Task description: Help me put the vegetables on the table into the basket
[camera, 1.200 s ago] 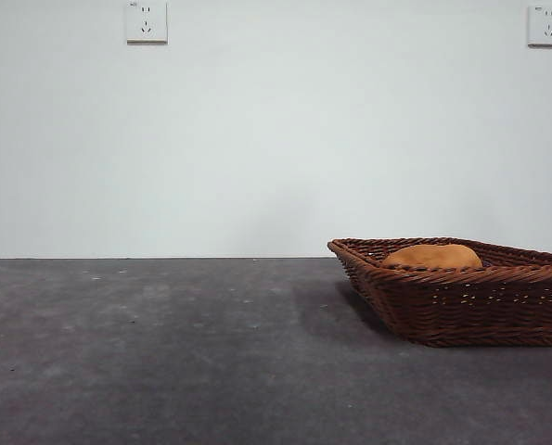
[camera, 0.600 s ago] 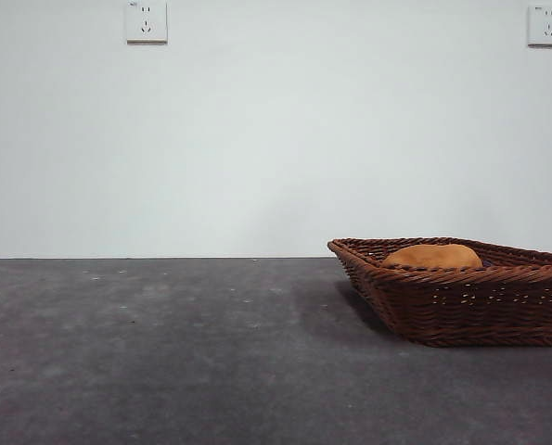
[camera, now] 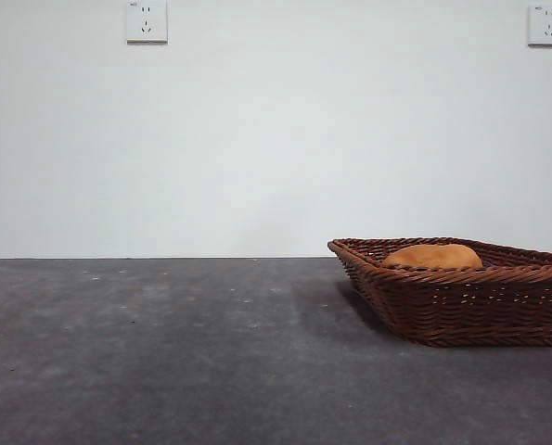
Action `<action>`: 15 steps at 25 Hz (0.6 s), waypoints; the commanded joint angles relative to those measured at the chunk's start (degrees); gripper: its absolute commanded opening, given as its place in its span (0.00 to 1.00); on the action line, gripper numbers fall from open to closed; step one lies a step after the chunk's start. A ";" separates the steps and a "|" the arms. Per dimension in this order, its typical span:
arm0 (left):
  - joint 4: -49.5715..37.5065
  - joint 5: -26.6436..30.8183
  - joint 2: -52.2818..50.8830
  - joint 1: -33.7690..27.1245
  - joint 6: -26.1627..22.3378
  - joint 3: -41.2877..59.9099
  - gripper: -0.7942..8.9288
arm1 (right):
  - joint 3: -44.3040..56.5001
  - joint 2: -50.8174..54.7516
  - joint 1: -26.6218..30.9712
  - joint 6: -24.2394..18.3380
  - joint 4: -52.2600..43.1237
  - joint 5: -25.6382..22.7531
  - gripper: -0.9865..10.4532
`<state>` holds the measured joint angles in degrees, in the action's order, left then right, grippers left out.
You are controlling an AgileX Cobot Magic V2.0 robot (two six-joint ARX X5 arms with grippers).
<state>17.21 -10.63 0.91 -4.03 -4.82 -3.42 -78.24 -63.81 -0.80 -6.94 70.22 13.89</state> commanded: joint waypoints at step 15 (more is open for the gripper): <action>-0.50 -0.02 0.00 -0.20 0.55 0.57 0.08 | 39.43 43.91 3.69 4.37 -47.78 -13.33 0.09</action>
<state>17.21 -10.63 0.91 -4.03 -4.82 -3.42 -43.03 -21.39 2.72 -3.77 24.23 1.02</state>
